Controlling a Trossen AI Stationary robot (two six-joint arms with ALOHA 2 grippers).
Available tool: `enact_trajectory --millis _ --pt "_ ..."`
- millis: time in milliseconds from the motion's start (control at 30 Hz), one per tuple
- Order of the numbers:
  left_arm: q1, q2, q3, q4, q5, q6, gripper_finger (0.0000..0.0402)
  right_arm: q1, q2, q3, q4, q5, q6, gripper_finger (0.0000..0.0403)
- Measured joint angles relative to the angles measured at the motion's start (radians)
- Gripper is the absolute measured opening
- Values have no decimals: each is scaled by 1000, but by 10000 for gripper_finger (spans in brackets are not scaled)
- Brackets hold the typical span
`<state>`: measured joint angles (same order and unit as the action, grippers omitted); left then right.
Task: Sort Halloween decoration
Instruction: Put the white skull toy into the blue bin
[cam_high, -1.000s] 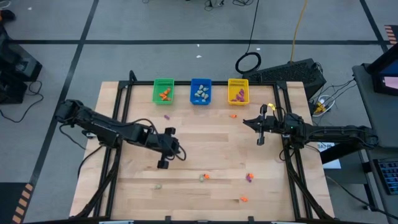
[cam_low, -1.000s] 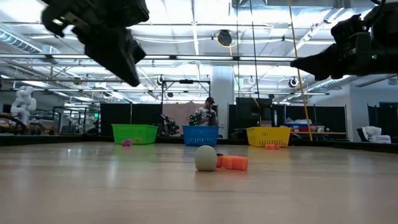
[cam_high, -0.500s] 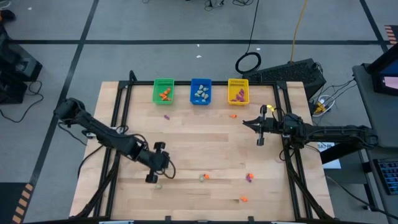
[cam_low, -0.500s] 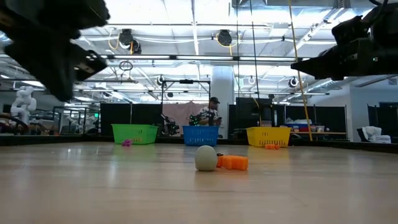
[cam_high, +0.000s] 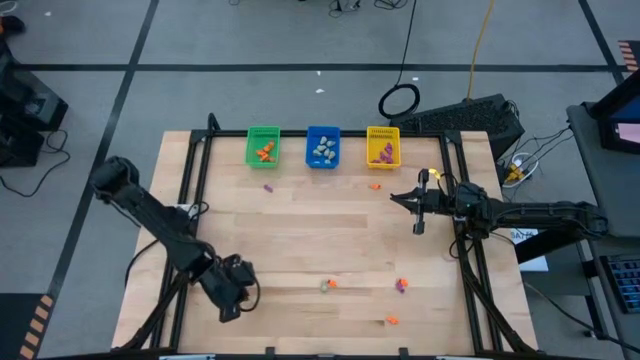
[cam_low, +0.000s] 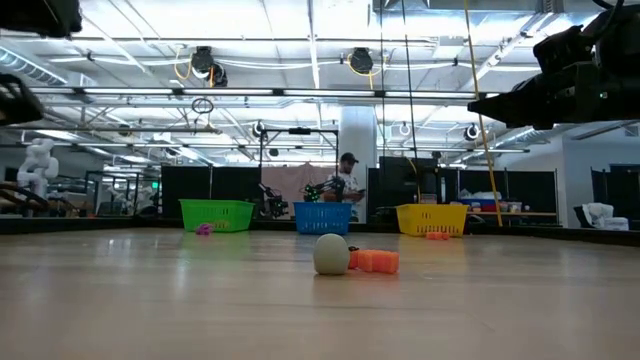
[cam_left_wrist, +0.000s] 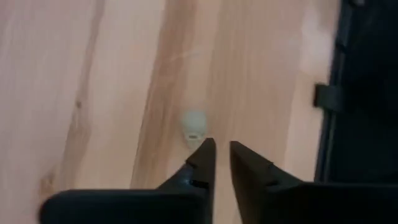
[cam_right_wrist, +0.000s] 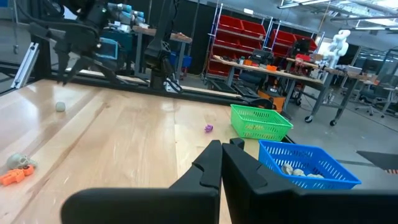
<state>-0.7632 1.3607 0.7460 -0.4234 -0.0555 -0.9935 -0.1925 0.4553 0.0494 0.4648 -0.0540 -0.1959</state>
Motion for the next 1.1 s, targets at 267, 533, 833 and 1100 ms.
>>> enact_trajectory --millis 267,533,833,1100 --pt "-10 96 0 3 -54 -176 154 0 0 0 0 0 0 0" --pt "-11 160 0 10 -62 -201 204 0 0 1 0 0 0 0" --pt "-12 230 4 75 -69 -170 198 0 0 1 0 0 0 0" --pt "1 254 4 64 -108 -86 104 0 0 1 0 0 0 0"
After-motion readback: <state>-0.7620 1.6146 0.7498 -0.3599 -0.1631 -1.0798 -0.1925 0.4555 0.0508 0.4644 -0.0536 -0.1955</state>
